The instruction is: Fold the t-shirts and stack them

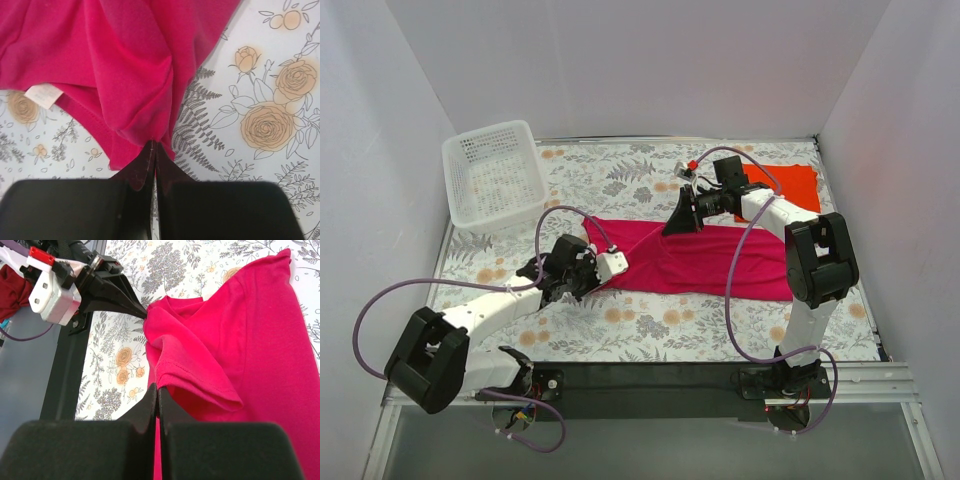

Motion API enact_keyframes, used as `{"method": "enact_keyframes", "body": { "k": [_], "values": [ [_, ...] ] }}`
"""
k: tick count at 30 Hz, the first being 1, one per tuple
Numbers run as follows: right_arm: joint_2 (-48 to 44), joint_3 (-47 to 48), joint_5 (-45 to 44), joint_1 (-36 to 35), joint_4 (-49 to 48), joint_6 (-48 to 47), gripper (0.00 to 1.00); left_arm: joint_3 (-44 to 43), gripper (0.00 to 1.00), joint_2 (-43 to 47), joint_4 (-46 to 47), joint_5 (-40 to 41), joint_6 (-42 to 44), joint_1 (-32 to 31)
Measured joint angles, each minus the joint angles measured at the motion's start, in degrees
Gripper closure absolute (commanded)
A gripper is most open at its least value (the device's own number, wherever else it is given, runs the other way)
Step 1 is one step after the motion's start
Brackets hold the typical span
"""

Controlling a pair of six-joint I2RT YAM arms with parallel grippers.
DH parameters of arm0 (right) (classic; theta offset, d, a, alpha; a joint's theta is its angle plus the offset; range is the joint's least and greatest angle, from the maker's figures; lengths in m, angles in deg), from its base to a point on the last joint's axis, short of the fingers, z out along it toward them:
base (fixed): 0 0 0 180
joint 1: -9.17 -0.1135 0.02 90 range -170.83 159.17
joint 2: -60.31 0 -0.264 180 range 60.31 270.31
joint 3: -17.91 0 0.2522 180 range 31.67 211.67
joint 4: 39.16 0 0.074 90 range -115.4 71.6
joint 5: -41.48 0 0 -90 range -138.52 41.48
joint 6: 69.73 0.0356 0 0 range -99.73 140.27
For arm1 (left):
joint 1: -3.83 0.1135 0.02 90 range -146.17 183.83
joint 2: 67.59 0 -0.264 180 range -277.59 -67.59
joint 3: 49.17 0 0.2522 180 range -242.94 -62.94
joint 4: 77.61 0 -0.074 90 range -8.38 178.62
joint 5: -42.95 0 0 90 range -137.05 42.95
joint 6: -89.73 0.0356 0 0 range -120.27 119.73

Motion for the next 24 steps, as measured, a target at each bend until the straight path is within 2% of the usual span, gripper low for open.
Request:
{"method": "enact_keyframes", "body": {
  "k": [10,16,21,24],
  "values": [
    [-0.57,-1.22,-0.76,2.73,-0.02,0.0,0.99,-1.09,1.0,7.76,-5.07,5.55,1.44,0.0],
    [-0.81,-1.95,-3.17,3.3,0.0,0.0,0.99,-6.29,1.0,2.54,-11.47,4.26,3.72,0.07],
    [-0.83,-1.95,-4.94,3.1,-0.02,0.2,0.99,-10.05,1.0,-3.54,-13.64,6.97,4.52,0.66],
    [-0.83,-1.95,-5.05,3.08,-0.02,0.33,0.99,-11.5,1.0,-3.5,-14.95,7.61,5.05,0.76]
  ]
}}
